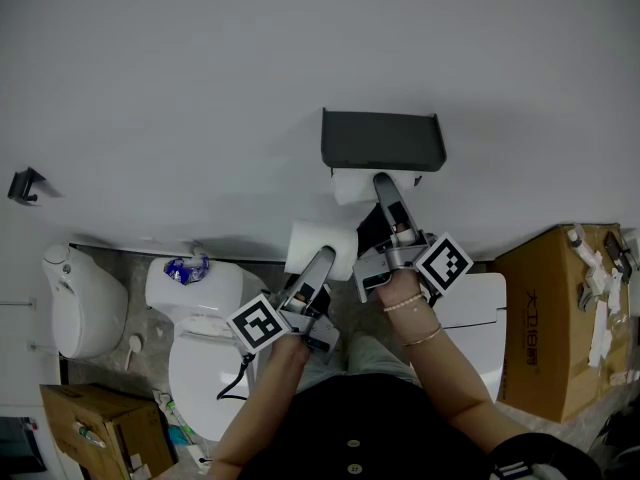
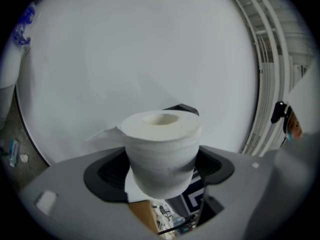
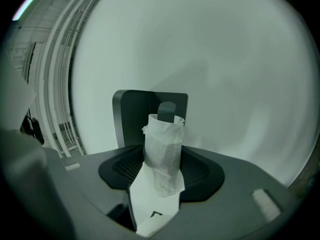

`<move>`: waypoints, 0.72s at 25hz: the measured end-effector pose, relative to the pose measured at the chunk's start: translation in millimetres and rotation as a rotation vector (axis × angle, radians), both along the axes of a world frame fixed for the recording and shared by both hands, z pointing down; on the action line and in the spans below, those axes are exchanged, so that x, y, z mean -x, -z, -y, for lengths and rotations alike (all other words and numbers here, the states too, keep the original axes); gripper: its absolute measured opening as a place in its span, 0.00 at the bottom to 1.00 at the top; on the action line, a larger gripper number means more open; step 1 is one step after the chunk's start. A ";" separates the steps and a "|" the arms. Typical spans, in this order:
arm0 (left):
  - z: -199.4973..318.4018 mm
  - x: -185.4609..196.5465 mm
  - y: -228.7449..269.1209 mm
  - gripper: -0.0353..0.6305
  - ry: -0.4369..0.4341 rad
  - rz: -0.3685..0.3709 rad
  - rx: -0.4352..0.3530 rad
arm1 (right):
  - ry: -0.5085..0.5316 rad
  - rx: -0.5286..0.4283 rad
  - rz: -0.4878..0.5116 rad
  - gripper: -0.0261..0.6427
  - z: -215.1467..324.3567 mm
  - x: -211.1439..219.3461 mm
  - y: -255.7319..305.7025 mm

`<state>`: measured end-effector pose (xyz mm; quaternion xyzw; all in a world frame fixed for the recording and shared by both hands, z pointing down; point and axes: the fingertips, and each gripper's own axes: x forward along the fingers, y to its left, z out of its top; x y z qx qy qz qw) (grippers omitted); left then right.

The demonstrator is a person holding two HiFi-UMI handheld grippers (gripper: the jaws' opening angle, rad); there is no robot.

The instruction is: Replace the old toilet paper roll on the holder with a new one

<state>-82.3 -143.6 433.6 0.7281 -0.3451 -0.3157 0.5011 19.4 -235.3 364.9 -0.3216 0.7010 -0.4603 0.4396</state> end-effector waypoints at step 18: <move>1.0 -2.5 14.7 0.66 -0.033 0.028 -0.063 | 0.103 0.035 -0.108 0.47 -18.6 3.7 -14.7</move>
